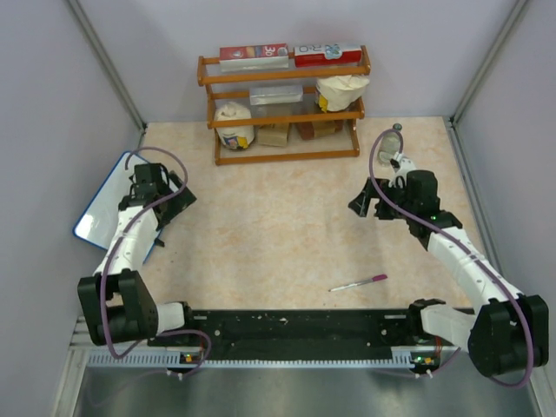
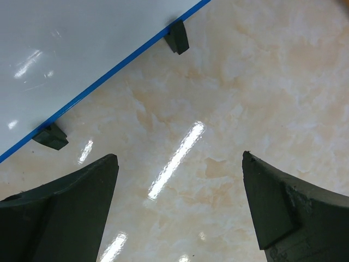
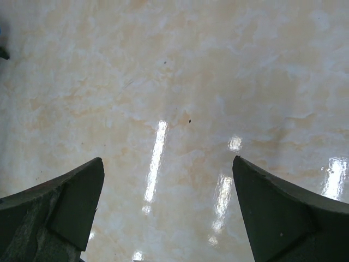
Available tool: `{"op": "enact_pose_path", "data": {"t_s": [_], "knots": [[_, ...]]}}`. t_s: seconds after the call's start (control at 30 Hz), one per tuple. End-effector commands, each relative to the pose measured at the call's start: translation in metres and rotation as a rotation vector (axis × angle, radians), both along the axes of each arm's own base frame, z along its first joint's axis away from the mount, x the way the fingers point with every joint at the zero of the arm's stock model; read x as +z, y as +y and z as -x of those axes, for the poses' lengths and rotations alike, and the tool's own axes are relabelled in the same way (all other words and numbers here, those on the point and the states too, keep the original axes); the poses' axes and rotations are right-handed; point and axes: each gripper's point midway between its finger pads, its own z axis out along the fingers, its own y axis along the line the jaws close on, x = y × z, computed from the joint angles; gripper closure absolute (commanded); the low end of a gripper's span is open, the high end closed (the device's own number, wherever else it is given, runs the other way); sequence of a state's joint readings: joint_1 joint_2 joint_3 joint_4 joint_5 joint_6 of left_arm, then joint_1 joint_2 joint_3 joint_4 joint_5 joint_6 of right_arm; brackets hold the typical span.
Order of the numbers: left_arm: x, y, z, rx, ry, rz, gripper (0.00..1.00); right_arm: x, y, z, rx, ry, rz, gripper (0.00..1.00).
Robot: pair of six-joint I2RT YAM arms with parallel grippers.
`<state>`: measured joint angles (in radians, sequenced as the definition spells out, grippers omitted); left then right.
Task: Write a sentence on the whiteboard
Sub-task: Move the whiteboard stand to the center of the board.
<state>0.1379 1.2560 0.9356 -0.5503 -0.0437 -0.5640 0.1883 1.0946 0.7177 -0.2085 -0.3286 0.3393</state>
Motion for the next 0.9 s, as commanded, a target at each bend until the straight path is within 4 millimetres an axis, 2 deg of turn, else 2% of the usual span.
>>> {"op": "enact_pose_path", "data": {"t_s": [0.0,0.03,0.13,0.2,0.27,0.43,0.5,0.6,0.87], "knots": [[-0.013,0.007,-0.001,0.058,0.107,0.006,0.02,0.025,0.003,-0.014,0.011,-0.084,0.007,0.01],[-0.024,0.007,-0.001,0.062,0.145,0.012,0.02,0.024,0.003,-0.013,0.010,-0.081,0.006,0.01],[-0.036,0.008,0.002,0.081,0.189,0.019,0.04,0.023,0.002,-0.010,0.011,-0.075,0.009,0.01],[-0.040,0.008,0.009,0.091,0.200,0.014,0.04,0.023,0.002,-0.008,0.010,-0.078,0.011,0.01],[-0.033,0.009,0.017,0.099,0.180,0.006,0.04,0.021,0.002,-0.005,0.013,-0.070,0.011,0.01],[-0.025,0.013,0.055,0.150,0.193,-0.025,0.05,0.018,0.004,-0.003,0.024,-0.062,0.003,0.01],[-0.033,0.012,0.075,0.170,0.234,-0.024,0.06,0.018,0.005,-0.002,0.032,-0.061,-0.001,0.01],[-0.040,0.012,0.095,0.227,0.242,-0.018,0.06,0.018,0.007,-0.001,0.041,-0.061,-0.014,0.01],[-0.052,0.024,0.102,0.328,0.226,-0.014,0.11,0.019,0.013,0.004,0.066,-0.064,-0.047,0.01]]}}
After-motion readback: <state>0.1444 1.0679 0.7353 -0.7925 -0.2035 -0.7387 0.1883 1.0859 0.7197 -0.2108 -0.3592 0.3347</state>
